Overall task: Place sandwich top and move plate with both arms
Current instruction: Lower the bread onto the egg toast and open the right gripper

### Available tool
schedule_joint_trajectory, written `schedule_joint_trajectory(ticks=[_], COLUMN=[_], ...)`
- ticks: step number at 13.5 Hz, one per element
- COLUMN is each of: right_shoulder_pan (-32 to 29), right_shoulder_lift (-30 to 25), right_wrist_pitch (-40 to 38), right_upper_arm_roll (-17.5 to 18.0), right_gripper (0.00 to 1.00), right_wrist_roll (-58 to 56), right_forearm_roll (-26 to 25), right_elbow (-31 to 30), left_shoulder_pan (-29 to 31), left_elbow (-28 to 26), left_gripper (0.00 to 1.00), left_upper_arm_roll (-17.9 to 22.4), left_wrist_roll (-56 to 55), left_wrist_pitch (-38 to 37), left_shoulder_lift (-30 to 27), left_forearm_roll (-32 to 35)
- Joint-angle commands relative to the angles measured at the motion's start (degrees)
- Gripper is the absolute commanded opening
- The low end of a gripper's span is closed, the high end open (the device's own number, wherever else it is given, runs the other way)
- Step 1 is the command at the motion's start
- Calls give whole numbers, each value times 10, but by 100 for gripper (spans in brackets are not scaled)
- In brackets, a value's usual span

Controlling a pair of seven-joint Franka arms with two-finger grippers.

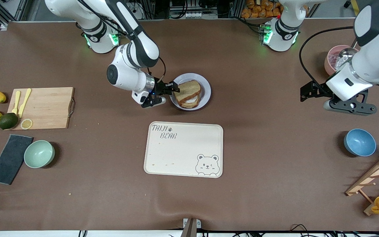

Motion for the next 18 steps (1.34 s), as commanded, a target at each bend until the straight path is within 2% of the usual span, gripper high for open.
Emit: schedule_joint_trajectory(ticks=[1,3,6,9,11,13,16,18], right_shoulder_pan=[-16,-43,-82,-138,-156,-163,-195,-223], right_shoulder_lift=[-7,-11,-15,-26,-26,-20,-19,-17], right_wrist_pitch=[0,-8,-22,-158,-244,-311,-362,-364], right_upper_arm_roll=[2,-2,-11,-45,-85,-132,-143,-143], right_gripper=[100,100,100,100,100,100,100,100], right_wrist_roll=[-5,-5,-3,-3,-3,-4,-6,-13], right_forearm_roll=[12,1,-73,-146,-206,-228,-293,-327], right_elbow=[8,13,30,81,130,168,209,228], left_shoulder_pan=[17,17,30,31,34,31,-1,-19], left_elbow=[2,-3,-18,-45,-59,-64,-63,-63], left_gripper=[100,100,100,100,100,100,100,100], left_upper_arm_roll=[-2,-2,-2,-2,-2,-3,-9,-10], left_wrist_roll=[0,18,97,172,246,279,280,287], left_wrist_pitch=[-12,-18,-46,-47,-47,-41,-7,26], left_shoulder_lift=[17,38,61,78,103,134,180,199], left_forearm_roll=[-41,-53,-110,-163,-221,-253,-328,-347])
